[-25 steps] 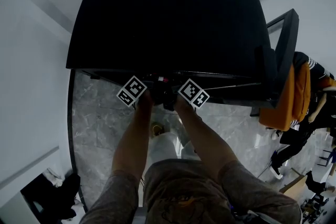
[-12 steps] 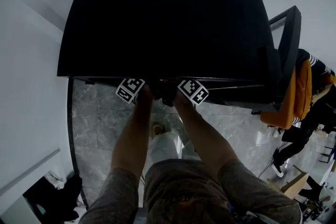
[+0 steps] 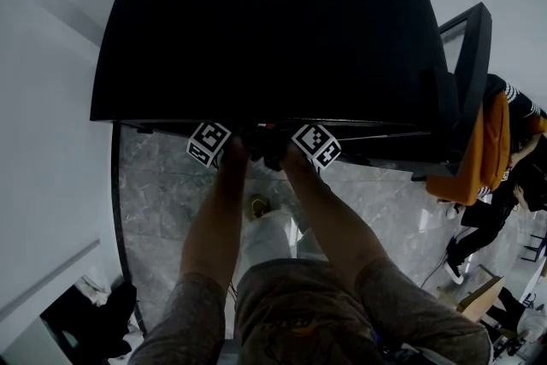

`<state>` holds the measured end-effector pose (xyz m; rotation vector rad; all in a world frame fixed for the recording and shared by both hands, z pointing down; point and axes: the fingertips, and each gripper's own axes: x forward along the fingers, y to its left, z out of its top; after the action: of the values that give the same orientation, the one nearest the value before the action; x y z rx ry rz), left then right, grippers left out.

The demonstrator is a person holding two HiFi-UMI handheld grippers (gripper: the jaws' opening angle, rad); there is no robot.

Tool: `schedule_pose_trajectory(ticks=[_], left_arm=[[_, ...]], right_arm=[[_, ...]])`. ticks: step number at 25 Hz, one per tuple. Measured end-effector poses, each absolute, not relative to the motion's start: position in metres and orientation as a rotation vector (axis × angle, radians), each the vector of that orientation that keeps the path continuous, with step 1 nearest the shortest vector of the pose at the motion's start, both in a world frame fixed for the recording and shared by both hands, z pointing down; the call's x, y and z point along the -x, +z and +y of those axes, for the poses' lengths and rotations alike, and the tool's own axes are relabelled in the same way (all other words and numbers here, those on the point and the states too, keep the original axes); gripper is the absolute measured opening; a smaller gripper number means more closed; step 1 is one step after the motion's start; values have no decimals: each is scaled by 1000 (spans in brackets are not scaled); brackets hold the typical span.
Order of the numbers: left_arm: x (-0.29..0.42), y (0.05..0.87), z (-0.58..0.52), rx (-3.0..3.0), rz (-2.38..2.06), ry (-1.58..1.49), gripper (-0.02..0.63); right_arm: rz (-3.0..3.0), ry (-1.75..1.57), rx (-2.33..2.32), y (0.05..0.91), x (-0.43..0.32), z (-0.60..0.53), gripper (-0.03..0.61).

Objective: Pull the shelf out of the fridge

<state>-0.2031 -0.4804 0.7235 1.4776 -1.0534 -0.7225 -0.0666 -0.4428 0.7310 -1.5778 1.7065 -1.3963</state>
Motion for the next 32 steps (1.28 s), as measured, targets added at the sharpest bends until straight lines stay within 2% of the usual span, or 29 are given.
schedule_pose_trajectory(ticks=[32], left_arm=[[214,692,-331,-1354,-1063,-838,23]], right_arm=[[1626,-1536,1378,692,75,-305,60]])
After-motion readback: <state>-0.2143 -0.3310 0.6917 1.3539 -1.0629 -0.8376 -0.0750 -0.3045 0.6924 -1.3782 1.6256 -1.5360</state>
